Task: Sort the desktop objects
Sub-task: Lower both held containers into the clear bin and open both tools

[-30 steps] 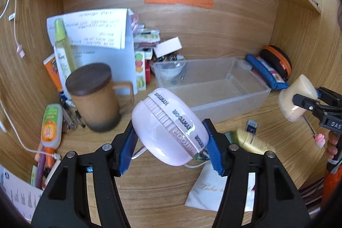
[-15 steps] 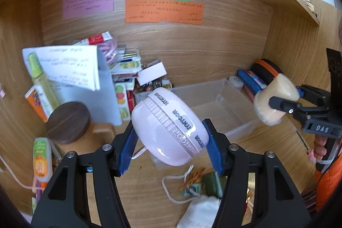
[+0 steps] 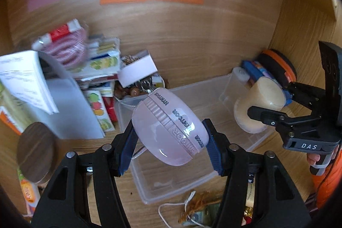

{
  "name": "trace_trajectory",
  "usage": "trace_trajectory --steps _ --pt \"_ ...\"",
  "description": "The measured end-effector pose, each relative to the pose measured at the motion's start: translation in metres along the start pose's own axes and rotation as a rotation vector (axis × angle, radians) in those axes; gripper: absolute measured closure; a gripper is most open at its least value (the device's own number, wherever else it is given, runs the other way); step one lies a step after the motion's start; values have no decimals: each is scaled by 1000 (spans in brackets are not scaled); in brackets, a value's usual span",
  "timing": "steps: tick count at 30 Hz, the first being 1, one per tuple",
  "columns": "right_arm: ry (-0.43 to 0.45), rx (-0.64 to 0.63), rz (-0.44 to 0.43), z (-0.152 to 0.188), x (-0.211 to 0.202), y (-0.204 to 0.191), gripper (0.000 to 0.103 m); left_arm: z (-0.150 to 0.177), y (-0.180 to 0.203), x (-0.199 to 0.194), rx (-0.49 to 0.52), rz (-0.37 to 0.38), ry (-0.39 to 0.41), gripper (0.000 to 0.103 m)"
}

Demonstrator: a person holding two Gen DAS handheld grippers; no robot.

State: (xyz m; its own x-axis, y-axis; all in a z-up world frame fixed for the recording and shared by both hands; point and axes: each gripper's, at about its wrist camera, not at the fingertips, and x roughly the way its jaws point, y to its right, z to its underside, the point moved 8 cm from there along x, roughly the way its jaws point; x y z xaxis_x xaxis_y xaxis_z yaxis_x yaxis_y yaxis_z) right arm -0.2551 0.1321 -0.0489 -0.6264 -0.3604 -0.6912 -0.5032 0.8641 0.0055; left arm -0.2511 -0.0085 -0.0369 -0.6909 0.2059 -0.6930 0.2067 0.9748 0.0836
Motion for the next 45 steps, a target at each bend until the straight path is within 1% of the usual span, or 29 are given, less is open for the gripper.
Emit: trace_trajectory --steps 6,16,22,25,27,30,37,39,41,43,45 --pt "-70 0 -2 -1 29 9 49 3 0 36 25 18 -81 44" --pt "-177 -73 11 -3 66 9 49 12 6 72 84 21 -173 44" --pt "-239 -145 29 -1 84 5 49 17 3 80 117 -3 -192 43" --pt "-263 -137 28 1 89 6 49 19 2 81 134 -14 -203 44" --pt "-273 -131 35 1 92 7 49 19 1 79 159 -35 -200 43" --pt "-292 -136 37 3 96 7 49 24 2 82 177 -41 -229 43" --pt "-308 -156 41 3 97 3 49 24 0 85 187 -55 -267 43" --pt "-309 -156 43 3 96 4 48 25 -1 86 196 -72 -273 42" --pt "-310 -165 52 3 94 4 48 24 -2 84 200 -89 -266 33" --pt "-305 -162 65 3 89 6 44 22 -3 80 198 -96 -259 26" --pt "-289 -156 63 2 82 7 33 21 -5 78 204 -113 -255 25"
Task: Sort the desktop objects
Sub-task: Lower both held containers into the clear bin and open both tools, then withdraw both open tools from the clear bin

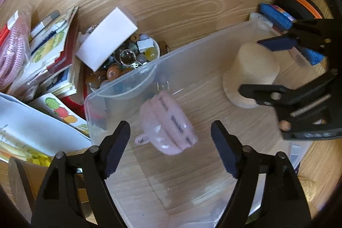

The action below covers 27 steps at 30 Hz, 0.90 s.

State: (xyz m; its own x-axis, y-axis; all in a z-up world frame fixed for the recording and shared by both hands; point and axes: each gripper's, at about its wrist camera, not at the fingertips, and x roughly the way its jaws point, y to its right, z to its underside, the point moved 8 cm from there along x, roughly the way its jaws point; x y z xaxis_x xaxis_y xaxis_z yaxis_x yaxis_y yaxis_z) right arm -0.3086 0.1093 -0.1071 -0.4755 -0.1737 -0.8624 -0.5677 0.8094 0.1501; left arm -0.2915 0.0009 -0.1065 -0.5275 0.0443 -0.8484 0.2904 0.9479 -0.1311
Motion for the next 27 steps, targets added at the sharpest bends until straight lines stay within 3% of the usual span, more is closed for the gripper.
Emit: trace_trajectory --steps 6,14,22,27 --pt "73 22 32 5 -32 7 22 0 -3 -6 -12 -18 6 21" --pt "137 54 48 18 -69 4 21 -1 3 -43 -11 -51 79 10" --pt "243 77 45 32 -112 -8 19 7 3 -83 -32 -63 141 9" --pt "303 78 62 43 -138 -18 13 13 8 -100 -53 -74 185 7"
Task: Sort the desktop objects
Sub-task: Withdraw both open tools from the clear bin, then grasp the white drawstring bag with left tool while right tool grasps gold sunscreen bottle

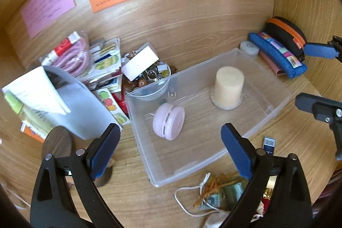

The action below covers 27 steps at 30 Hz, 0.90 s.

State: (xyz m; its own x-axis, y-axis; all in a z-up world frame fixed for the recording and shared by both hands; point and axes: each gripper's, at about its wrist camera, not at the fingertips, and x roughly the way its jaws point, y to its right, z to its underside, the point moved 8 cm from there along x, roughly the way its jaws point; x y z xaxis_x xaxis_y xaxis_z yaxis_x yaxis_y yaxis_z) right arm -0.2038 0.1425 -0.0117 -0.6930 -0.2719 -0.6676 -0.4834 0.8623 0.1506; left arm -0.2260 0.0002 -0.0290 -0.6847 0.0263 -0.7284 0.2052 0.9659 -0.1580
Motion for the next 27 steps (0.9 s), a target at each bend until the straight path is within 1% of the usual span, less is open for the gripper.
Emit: trace_trajectory --steps 7,9,14,19,23,27 --pt "61 8 -4 14 -35 -10 8 19 3 -35 -59 20 42 6" --pt "84 8 11 20 -46 -12 8 26 5 -43 -68 25 53 5" --pt "118 7 13 33 -62 -22 4 47 12 -60 -90 51 75 4" --pt "132 13 2 48 -69 -30 3 67 19 -72 -116 86 89 4" --pt "127 43 -33 61 -68 -32 3 83 26 -75 -141 116 94 2" --pt "109 61 -44 76 -62 -33 3 103 33 -67 -179 157 61 2"
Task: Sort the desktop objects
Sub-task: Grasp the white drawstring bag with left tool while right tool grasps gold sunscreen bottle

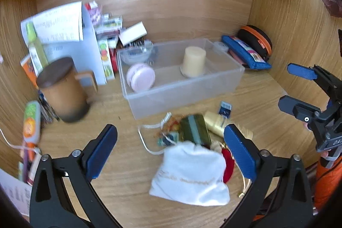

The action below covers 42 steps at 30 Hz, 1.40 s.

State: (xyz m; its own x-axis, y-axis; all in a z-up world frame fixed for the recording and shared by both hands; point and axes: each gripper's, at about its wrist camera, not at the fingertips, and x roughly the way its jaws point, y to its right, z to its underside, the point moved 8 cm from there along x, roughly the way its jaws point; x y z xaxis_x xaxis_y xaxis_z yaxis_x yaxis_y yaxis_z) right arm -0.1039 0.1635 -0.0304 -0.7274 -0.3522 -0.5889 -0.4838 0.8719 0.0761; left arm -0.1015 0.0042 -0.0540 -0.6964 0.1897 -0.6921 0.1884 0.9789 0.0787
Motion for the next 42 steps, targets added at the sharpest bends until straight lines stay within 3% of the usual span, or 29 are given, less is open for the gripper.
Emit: trace_trajectory --steps 9,22,25,27,33,38,42 --pt "-64 2 -18 34 14 -2 3 41 14 16 -36 93 -85 2" --pt "-184 1 -81 62 59 -3 5 75 20 59 -50 108 -237 2" --pt "-231 7 -116 67 75 -4 15 72 20 61 -55 111 -230 2" --pt "-274 12 -143 70 87 -5 31 71 19 62 -57 108 -220 2" --pt "-319 -1 -198 71 100 -12 41 67 17 65 -59 108 -183 2" --pt "-352 -29 -203 72 110 -17 44 63 22 67 -38 126 -164 17" --pt "-363 -41 -199 72 118 -21 53 62 22 66 -34 138 -142 22"
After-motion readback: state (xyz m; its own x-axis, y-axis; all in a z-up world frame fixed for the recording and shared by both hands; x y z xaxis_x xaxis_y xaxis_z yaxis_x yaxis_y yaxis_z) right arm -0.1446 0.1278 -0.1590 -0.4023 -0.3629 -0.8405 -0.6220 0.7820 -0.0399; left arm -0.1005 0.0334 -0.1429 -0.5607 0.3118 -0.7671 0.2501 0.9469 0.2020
